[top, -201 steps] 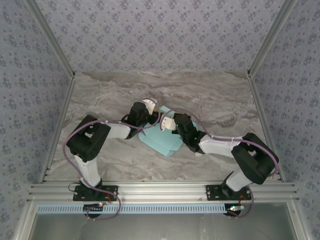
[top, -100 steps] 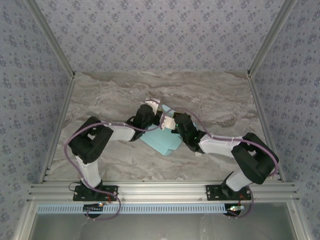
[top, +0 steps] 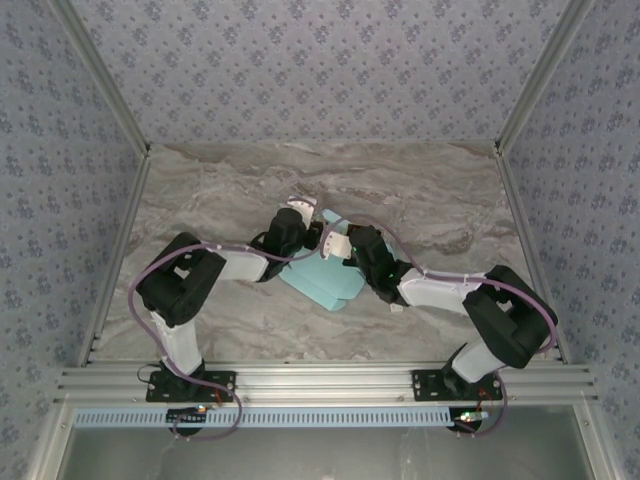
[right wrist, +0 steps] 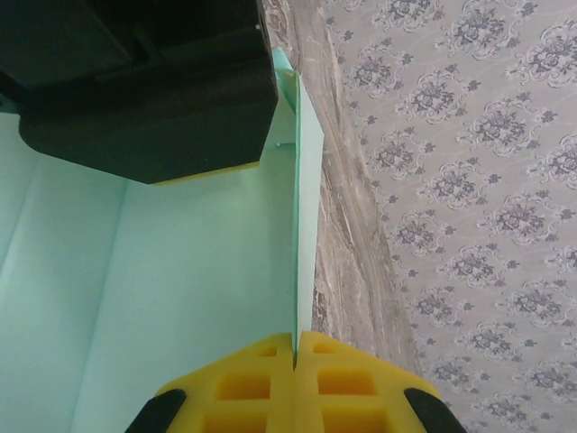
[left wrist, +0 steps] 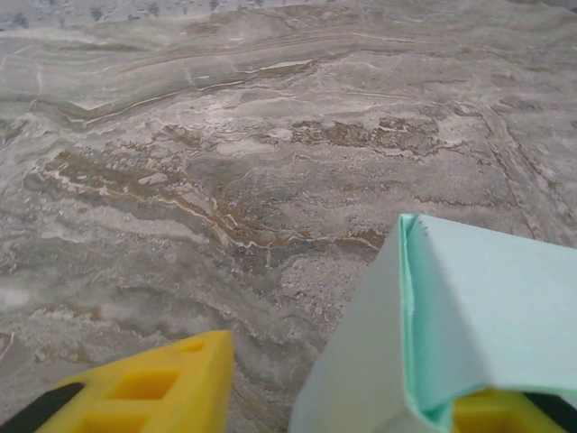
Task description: Fold the paper box
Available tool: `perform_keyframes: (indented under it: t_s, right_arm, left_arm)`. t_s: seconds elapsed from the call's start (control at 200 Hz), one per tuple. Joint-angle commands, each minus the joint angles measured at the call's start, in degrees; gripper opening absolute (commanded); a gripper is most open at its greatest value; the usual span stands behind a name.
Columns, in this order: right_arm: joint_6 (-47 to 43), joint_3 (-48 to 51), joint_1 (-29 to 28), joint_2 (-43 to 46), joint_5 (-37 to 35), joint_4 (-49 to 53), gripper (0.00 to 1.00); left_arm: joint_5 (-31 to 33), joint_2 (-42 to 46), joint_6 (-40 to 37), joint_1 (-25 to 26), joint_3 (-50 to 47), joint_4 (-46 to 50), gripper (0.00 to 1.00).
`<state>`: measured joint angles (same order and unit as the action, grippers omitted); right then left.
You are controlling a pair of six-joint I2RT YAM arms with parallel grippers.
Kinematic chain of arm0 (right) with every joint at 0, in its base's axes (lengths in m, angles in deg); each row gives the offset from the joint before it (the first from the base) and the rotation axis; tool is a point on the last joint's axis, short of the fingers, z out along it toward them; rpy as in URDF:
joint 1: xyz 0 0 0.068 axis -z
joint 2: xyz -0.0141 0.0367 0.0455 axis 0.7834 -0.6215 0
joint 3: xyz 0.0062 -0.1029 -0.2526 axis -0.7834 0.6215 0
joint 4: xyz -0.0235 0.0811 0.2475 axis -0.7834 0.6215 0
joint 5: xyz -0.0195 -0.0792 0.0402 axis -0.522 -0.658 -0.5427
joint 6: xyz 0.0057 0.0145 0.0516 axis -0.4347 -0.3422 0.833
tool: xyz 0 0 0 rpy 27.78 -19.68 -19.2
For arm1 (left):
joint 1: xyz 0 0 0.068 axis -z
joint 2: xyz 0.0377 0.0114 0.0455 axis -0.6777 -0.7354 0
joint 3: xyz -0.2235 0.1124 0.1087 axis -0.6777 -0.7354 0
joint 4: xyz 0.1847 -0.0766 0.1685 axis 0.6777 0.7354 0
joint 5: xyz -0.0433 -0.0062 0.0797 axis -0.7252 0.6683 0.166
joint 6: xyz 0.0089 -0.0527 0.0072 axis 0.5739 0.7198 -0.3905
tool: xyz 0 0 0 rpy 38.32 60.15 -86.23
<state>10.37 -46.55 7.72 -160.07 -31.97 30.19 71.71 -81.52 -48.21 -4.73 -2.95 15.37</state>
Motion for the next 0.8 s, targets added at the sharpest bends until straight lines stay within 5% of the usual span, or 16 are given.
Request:
perform_keyframes:
  t_s: [0.0,0.795]
  right_arm:
    - [0.4,0.3,0.2,1.4,-0.9,4.6,0.04]
    - [0.6,-1.0,-0.1,1.4,-2.0,4.4,0.04]
  left_arm:
    - [0.0,1.0,-1.3,-4.5,-1.4,-1.3,0.48]
    - [-10.1,2.1,-4.2,-4.0,-5.6,-0.2,0.73]
